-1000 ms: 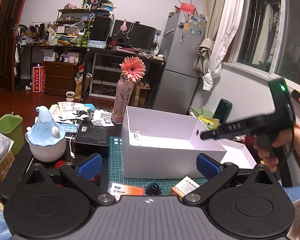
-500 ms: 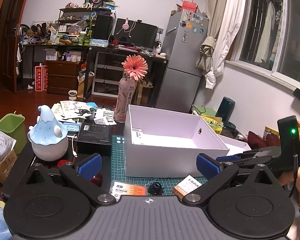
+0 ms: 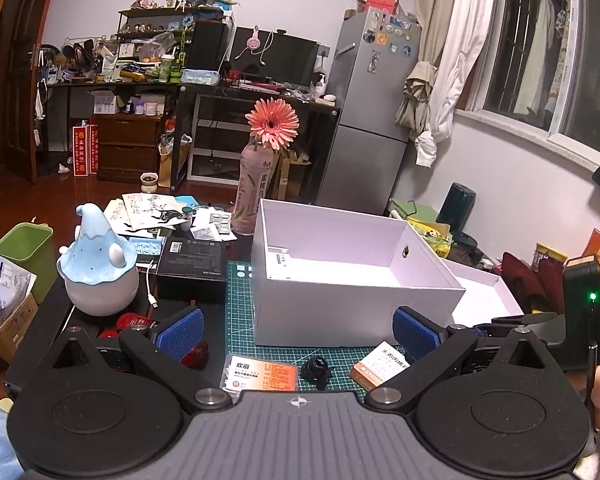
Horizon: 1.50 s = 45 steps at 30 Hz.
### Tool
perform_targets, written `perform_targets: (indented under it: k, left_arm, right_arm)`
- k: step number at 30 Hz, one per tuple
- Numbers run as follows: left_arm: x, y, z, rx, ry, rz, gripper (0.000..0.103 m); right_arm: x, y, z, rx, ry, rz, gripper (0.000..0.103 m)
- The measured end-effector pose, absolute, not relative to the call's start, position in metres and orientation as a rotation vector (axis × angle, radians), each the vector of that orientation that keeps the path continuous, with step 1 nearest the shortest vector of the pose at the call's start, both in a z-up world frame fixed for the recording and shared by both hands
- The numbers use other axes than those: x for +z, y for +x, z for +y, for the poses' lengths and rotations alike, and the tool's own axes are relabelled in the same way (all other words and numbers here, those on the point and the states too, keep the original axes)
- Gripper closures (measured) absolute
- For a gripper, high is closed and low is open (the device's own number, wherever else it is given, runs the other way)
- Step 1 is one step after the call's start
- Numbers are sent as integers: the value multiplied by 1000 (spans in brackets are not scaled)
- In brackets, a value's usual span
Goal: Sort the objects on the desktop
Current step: 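Move the right gripper down to the white-orange medicine box on the mat, then close the right gripper on the white-orange medicine box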
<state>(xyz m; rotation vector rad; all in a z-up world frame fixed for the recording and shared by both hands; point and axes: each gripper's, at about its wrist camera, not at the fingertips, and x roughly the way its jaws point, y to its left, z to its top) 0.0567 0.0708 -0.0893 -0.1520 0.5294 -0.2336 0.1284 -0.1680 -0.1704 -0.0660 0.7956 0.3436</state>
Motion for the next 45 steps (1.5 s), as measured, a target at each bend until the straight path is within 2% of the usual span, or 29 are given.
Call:
perform_targets:
  k: [1, 9, 16, 18, 26, 45]
  left_arm:
    - [-89, 57, 70, -233, -149, 530, 1]
    - [-90, 58, 69, -228, -141, 537, 1]
    - [-91, 60, 70, -224, -151, 544, 1]
    - [-91, 60, 69, -224, -147, 543, 1]
    - [-91, 61, 69, -228, -147, 548, 1]
    - [-92, 63, 68, -236, -150, 549, 1]
  right_arm:
    - [-172, 128, -169, 344, -63, 797, 42]
    - [-184, 127, -170, 342, -76, 820, 41]
    - [-194, 128, -168, 358, -75, 850, 33]
    - [-196, 129, -168, 368, -67, 863, 26]
    - [-205, 137, -169, 374, -94, 880, 21]
    - [-233, 162, -174, 402, -120, 987, 21]
